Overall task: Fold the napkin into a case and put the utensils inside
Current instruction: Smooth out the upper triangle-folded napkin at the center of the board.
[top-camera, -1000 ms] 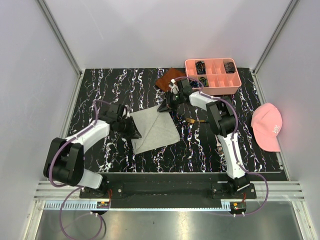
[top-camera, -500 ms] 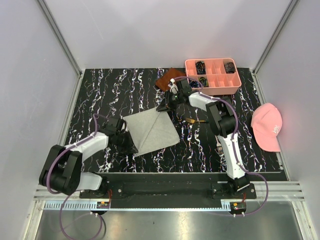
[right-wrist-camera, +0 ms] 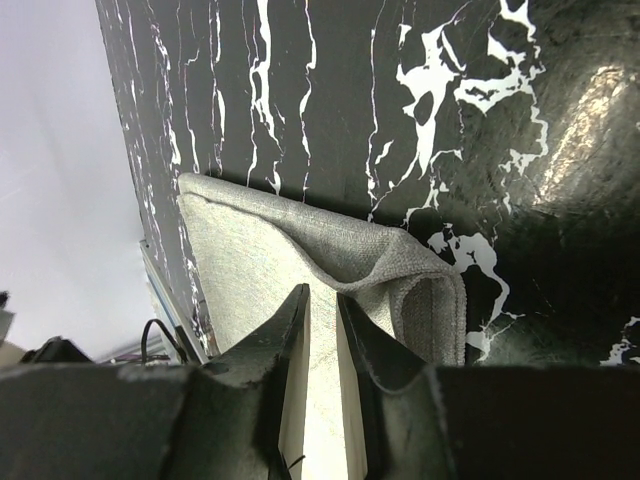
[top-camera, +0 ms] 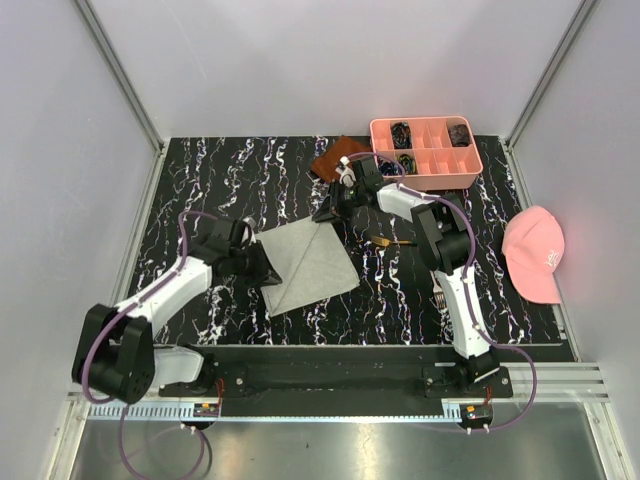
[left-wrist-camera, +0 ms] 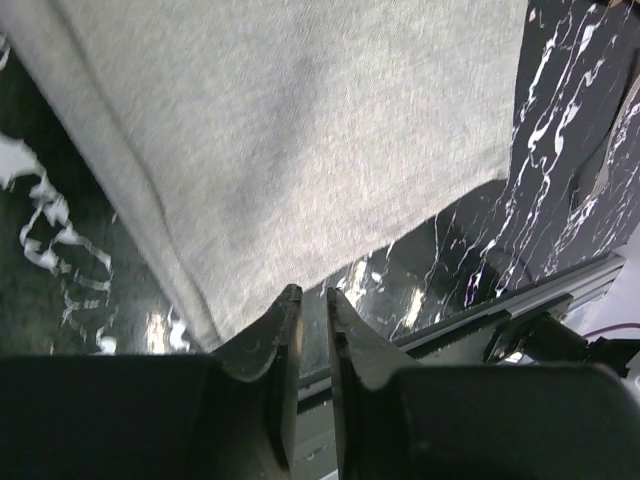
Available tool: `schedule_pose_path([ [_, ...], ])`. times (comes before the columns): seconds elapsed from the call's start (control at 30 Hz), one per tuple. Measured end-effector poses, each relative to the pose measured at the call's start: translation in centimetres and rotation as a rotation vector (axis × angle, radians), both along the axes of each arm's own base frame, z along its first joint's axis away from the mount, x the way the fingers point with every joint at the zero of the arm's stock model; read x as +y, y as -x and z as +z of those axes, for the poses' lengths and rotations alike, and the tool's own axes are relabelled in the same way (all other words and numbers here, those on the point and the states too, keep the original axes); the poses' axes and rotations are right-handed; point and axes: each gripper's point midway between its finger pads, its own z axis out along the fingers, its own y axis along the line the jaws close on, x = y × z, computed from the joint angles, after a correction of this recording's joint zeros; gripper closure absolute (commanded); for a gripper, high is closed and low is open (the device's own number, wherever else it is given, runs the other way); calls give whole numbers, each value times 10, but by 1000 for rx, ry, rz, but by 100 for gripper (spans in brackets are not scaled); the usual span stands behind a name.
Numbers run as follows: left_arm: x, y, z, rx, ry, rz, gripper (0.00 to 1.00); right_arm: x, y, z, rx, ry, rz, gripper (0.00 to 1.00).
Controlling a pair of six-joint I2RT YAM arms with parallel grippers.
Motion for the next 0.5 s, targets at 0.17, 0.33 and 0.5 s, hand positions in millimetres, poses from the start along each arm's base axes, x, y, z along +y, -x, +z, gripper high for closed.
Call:
schedule_pose_path([
  [0.17,3,9,-27,66,-19,1,84,1,-3,3,-5,-2,-2,75],
  [0.33,16,51,-62,171,-41,23,84,1,-12,3,-16,-7,-8,75],
  [0.5,16,56,-59,151,-20,31,81,-4,-20,-12,-3,3,-16,75],
])
